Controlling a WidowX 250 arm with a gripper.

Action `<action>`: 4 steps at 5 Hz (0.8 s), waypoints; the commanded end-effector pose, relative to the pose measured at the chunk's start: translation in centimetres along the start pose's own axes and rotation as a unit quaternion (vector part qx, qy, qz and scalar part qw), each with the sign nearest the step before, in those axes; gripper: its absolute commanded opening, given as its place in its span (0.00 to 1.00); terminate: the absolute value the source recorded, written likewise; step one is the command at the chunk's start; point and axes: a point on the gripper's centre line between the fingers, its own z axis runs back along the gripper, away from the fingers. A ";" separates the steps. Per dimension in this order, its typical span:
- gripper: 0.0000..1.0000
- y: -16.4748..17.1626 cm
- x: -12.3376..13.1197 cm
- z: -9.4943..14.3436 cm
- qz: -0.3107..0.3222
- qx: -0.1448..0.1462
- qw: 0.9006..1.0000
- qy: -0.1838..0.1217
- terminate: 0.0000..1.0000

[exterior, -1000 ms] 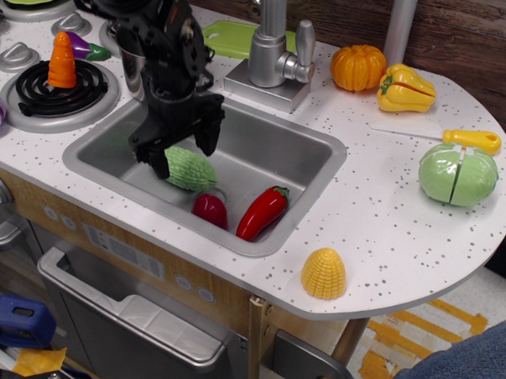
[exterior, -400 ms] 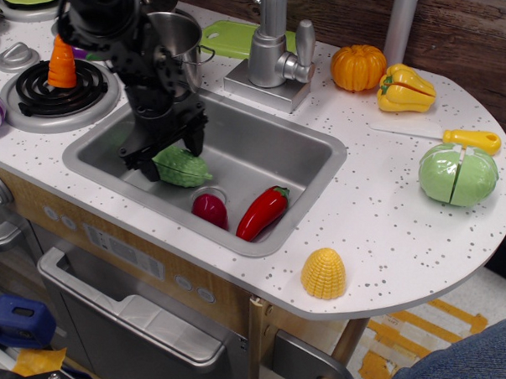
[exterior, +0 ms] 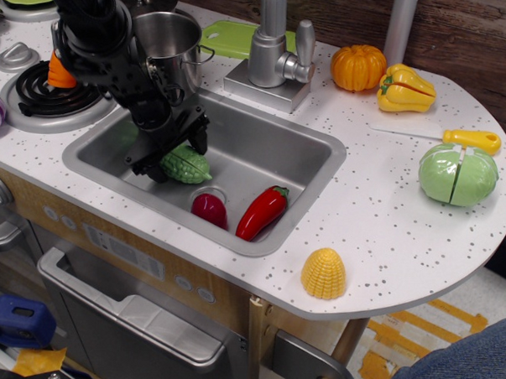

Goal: Put green squash in pot or pan

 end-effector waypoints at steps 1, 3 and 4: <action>1.00 0.9 1.3 -0.5 0.020 -0.024 1.000 -0.005 0.00; 0.00 -1.4 2.0 3.0 0.006 0.027 1.000 0.000 0.00; 0.00 -2.4 2.8 6.9 -0.001 0.083 0.996 0.015 0.00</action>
